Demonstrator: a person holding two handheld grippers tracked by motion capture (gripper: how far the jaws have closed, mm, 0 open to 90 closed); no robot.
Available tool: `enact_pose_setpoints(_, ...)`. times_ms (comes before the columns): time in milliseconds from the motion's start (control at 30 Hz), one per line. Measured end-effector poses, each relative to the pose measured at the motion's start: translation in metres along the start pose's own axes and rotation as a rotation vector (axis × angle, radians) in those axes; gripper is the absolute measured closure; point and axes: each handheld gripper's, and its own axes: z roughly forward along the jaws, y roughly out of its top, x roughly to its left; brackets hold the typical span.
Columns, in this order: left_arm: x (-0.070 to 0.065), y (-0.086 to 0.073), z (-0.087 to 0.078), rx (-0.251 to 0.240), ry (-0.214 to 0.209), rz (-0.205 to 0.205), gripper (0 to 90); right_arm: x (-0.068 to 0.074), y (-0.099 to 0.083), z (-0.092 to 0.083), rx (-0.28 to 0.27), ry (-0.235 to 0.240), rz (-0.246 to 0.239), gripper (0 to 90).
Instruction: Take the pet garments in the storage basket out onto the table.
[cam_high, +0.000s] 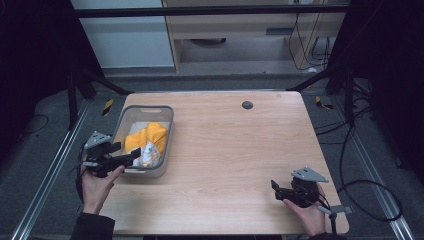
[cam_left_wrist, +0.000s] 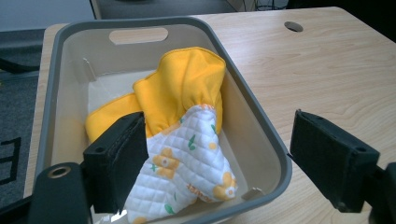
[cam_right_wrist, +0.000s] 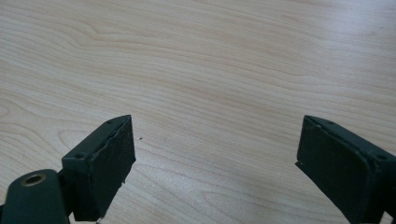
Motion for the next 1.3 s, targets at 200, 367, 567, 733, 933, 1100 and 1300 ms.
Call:
enact_pose_setpoints(200,-0.001,0.003,0.011,0.036,0.006,0.015,19.7,0.0,0.0,0.0,0.004,0.002,-0.004,11.8)
enact_pose_setpoints(367,0.0,0.008,0.018,0.062,0.008,0.017,20.5,0.0,0.0,0.001,0.007,0.006,-0.005,12.0)
enact_pose_setpoints(567,0.001,0.01,0.027,0.085,0.01,0.024,21.1,0.0,0.0,0.001,0.013,0.005,-0.007,12.1)
enact_pose_setpoints(733,0.001,0.013,0.037,0.11,0.017,0.027,22.2,0.001,0.0,0.002,0.016,0.007,-0.008,12.1)
enact_pose_setpoints(933,0.001,0.015,0.047,0.141,0.018,0.032,24.6,0.001,0.0,0.002,0.018,0.01,-0.006,12.1)
enact_pose_setpoints(1100,0.0,0.016,0.055,0.165,0.015,0.037,26.7,0.001,0.0,0.002,0.021,0.01,-0.009,12.1)
enact_pose_setpoints(1300,0.001,0.017,0.062,0.198,0.013,0.039,28.0,0.001,0.0,0.002,0.026,0.016,-0.003,12.1)
